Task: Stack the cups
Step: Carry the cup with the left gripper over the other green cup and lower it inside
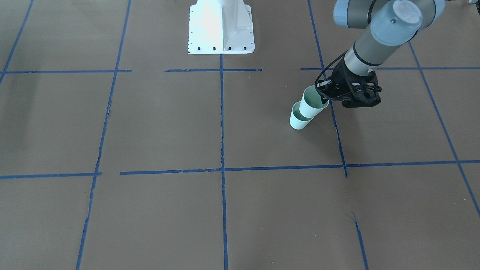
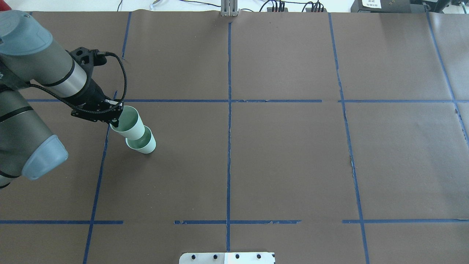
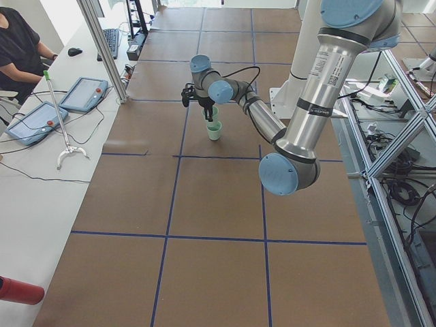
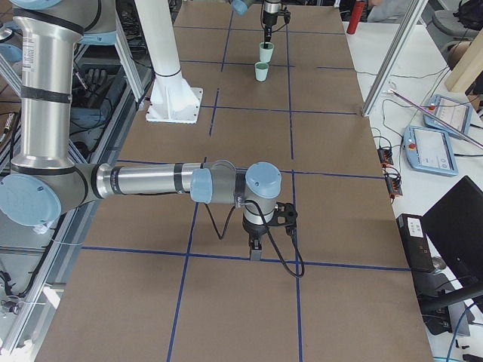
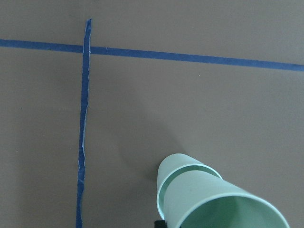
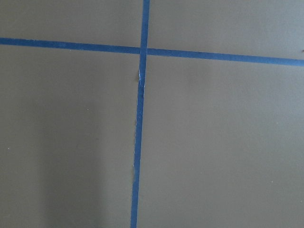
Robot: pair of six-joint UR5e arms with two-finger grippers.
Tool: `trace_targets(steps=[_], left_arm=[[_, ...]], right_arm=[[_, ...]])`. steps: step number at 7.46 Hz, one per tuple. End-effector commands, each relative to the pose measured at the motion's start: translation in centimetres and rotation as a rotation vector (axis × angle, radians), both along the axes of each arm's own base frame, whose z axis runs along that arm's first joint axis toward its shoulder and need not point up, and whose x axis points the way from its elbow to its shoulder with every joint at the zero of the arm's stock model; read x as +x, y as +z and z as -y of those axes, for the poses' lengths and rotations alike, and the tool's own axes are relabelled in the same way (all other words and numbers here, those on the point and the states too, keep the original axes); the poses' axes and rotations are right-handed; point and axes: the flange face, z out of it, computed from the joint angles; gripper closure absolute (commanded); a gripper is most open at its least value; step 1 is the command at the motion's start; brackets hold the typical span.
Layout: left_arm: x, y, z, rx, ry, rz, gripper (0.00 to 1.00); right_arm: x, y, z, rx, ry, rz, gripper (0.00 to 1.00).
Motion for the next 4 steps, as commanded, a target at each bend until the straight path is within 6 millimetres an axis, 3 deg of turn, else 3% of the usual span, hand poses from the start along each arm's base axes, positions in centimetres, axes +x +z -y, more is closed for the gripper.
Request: trace_targets(steps=[1, 4], left_arm=[[0.98, 0.32, -0.34, -0.006, 0.011, -0.001, 1.0], [1.94, 0.81, -0.48, -0.009, 0.026, 0.006, 1.0]], right_arm=[[0.0, 0.02, -0.01, -0.001, 0.0, 0.0, 0.0], [0.0, 0.0, 0.0, 0.0, 0.0, 0.0, 0.0]])
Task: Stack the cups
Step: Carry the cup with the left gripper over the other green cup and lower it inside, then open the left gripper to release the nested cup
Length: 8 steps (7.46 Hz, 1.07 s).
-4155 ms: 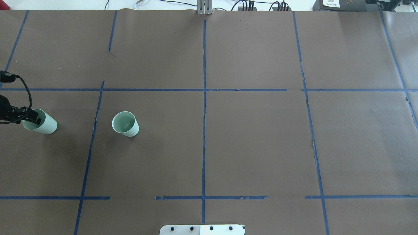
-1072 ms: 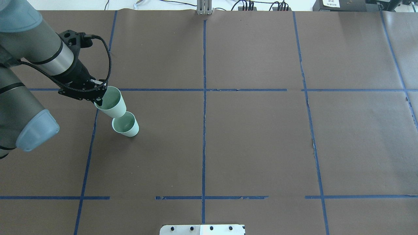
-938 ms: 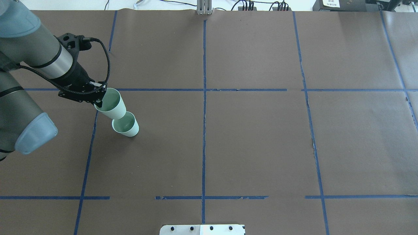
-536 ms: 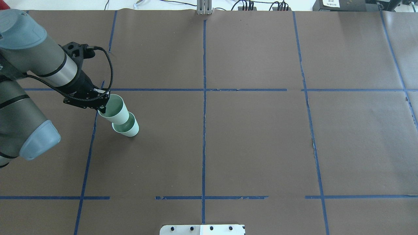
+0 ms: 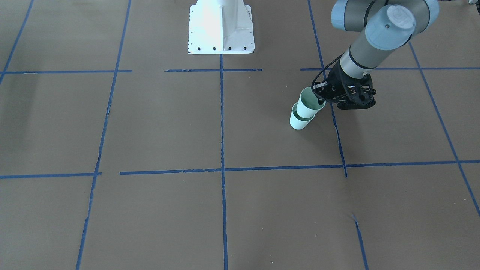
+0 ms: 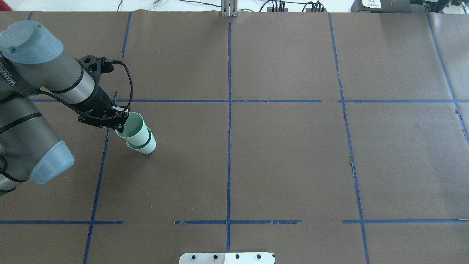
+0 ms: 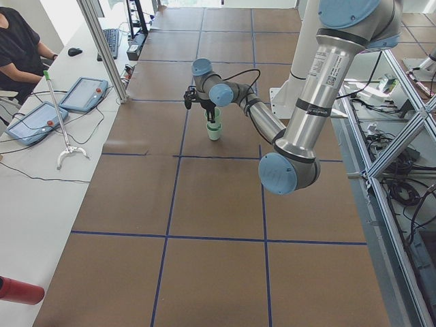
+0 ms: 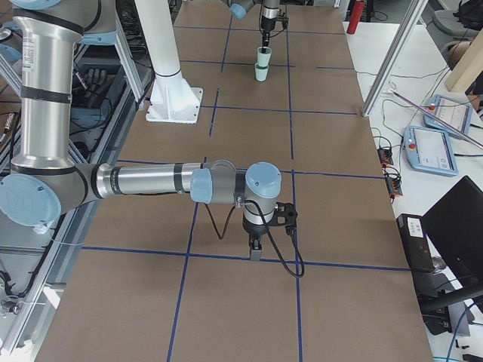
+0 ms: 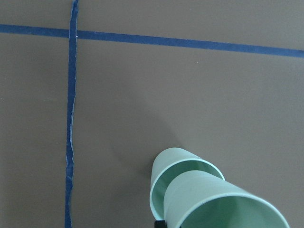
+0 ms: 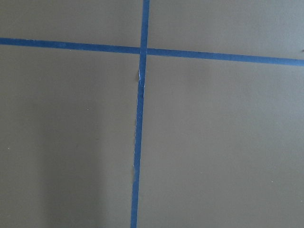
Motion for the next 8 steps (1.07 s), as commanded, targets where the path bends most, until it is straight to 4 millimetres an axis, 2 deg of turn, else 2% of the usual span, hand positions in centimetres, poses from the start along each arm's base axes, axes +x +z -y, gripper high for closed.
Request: trace_targets(steps=[1, 3, 4, 5, 8], left_arm=[[0.7, 0.9, 0.5, 0.0, 0.004, 0.002, 1.0], [0.9, 1.4, 0.5, 0.005, 0.005, -0.003, 1.0], [1.0, 1.6, 0.7, 0.01, 0.012, -0.001, 0.57], [0.9, 1.4, 0.7, 0.015, 0.012, -0.004, 0.01], [-0.1, 0.1, 0.3, 0.044, 0.006, -0.024, 0.0]], right_arm=[[0.0, 0.0, 0.0, -0.001, 0.0, 0.0, 0.0], [0.0, 0.0, 0.0, -0.001, 0.0, 0.0, 0.0], [0.0, 0.0, 0.0, 0.0, 0.0, 0.0, 0.0], [0.0, 0.0, 0.0, 0.0, 0.0, 0.0, 0.0], [0.0, 0.0, 0.0, 0.0, 0.0, 0.0, 0.0]])
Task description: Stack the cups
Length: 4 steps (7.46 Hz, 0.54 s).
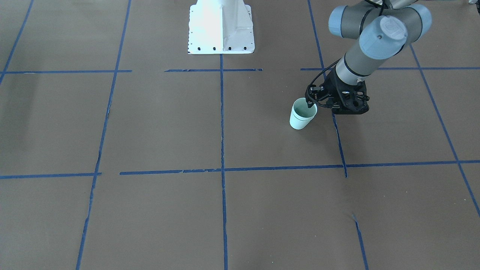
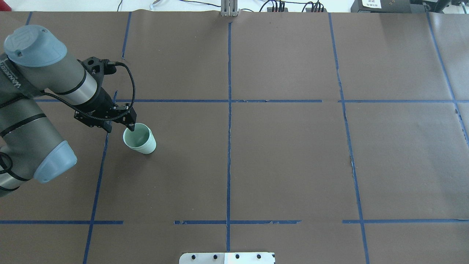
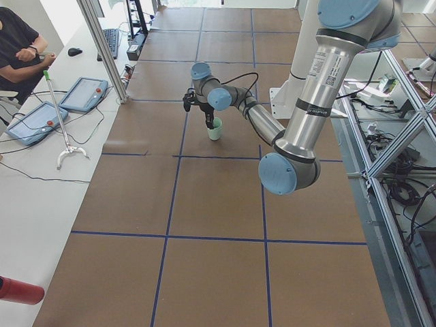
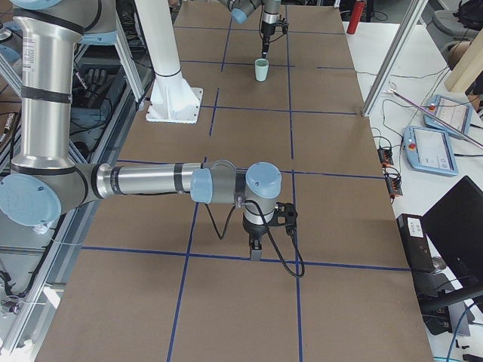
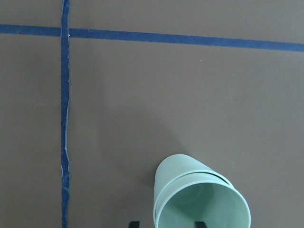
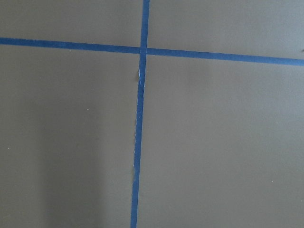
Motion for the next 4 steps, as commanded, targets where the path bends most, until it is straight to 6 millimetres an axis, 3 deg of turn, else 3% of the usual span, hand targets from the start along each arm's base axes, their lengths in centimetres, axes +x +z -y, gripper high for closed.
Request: trace_targets(steps=[1, 2, 3, 4], left_arm=[[-3.2, -3.3, -0.9, 0.057, -0.018, -0.048, 0.0], [-8.3, -5.0, -0.6, 0.068, -0.089, -0.048, 0.0], [-11.9, -5.2, 0.8, 0.128, -0.087, -0.019, 0.0], [-17.0, -3.9, 2.9, 0.231, -0.061, 0.03, 0.0]], right_arm=[[0.0, 0.0, 0.0, 0.0, 0.0, 0.0, 0.0], [0.0, 0.0, 0.0, 0.0, 0.0, 0.0, 0.0], [0.0, 0.0, 0.0, 0.0, 0.0, 0.0, 0.0], [0.0, 0.0, 0.0, 0.001, 0.0, 0.0, 0.0]])
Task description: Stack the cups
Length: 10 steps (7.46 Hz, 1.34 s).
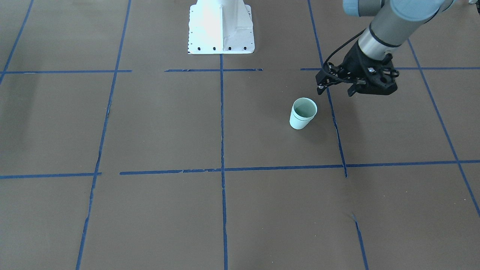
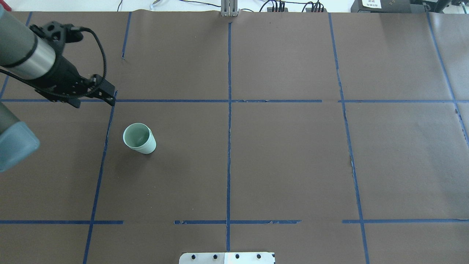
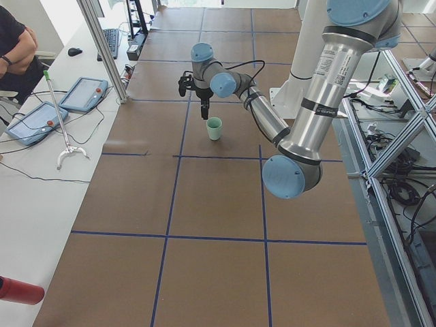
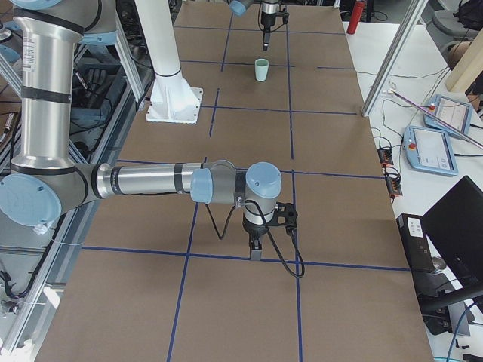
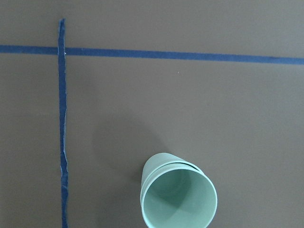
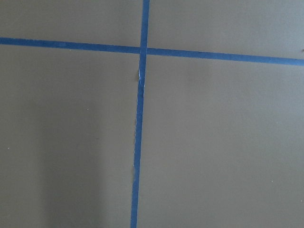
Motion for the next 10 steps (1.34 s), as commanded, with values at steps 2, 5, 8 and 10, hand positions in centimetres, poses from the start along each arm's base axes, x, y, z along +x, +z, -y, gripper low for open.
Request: trace_targets(steps=[2, 5, 8, 10], left_arm=[[-14.5, 6.7, 4.9, 0.174, 0.071, 0.164, 0.0], [-26.2, 19.5, 6.7, 0.143, 0.066, 0.234, 0.0], [-33.2, 29.3, 5.7, 0.098, 0.116, 0.25, 0.0], [-32.9, 31.9, 5.5, 0.039, 0.116, 0.194, 0.0]], right_arm=[[0.0, 0.0, 0.0, 0.001, 0.0, 0.0, 0.0], [0.0, 0.0, 0.0, 0.001, 0.0, 0.0, 0.0], [0.0, 0.0, 0.0, 0.001, 0.0, 0.0, 0.0], [0.0, 0.0, 0.0, 0.0, 0.0, 0.0, 0.0]])
